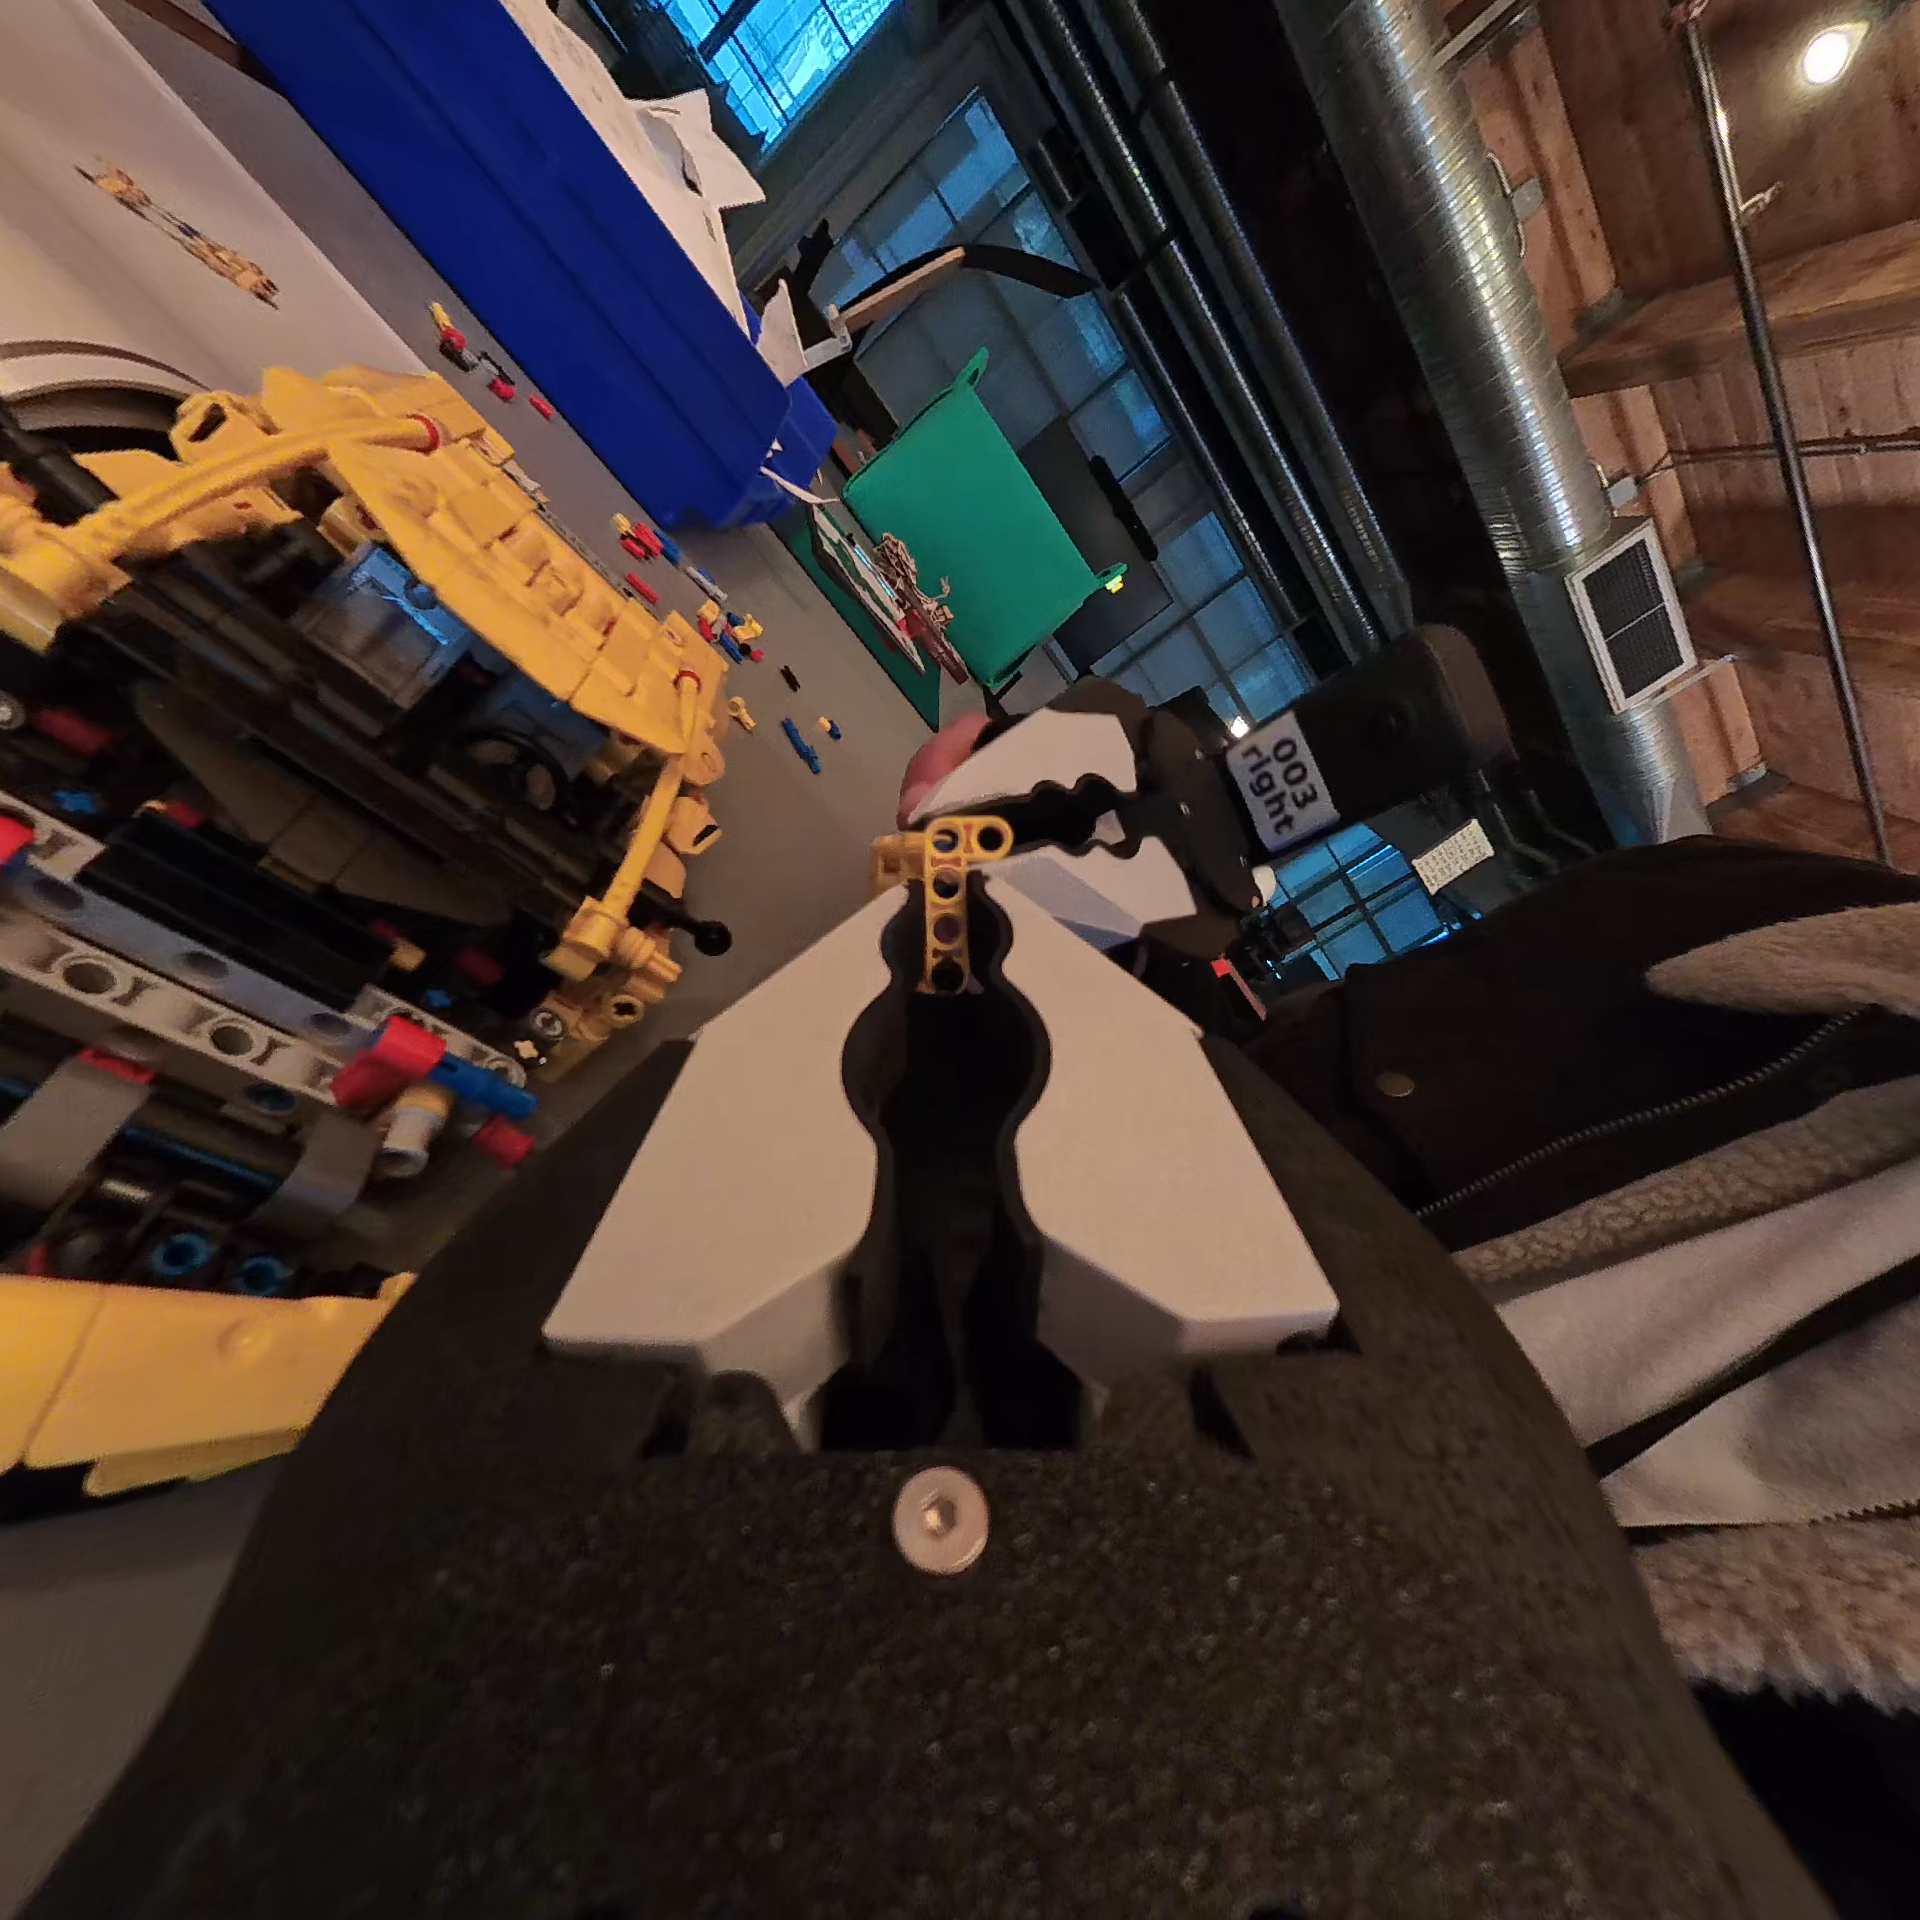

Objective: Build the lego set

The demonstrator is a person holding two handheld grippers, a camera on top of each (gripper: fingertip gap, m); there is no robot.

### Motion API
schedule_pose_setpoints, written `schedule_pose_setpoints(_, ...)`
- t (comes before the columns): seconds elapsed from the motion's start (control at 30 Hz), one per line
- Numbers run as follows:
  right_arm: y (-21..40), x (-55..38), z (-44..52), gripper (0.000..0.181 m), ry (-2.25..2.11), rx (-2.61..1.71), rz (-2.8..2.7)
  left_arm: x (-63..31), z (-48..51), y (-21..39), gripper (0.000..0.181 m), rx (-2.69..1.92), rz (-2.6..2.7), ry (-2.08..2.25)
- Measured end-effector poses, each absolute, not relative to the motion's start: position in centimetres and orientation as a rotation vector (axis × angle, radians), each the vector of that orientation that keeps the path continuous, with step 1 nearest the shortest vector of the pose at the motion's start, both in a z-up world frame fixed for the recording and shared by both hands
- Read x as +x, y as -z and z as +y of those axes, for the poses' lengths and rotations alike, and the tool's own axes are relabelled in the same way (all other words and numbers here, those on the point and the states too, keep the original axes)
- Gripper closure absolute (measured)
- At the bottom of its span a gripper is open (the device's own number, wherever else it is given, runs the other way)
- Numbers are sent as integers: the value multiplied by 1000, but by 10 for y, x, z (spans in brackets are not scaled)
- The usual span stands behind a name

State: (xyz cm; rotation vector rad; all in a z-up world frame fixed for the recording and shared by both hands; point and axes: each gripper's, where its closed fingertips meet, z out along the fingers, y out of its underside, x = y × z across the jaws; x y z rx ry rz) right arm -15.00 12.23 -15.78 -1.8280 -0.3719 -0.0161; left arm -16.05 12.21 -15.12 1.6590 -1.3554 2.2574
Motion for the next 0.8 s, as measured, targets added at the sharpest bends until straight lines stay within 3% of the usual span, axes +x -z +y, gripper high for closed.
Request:
schedule_pose_setpoints(0.13, 164, -153, 121, 167, -182, -1872, -318, -161, 117, 152, 174, 1641, -1398, -2237)
schedule_pose_setpoints(0.33, 172, -166, 113, 173, -382, -1917, -364, -166, 104, 151, 174, 1556, -1436, -2208)
schedule_pose_setpoints(0.8, 215, -155, 104, 181, -239, -2198, -449, -163, 126, 168, 174, 1772, -1530, -2109)
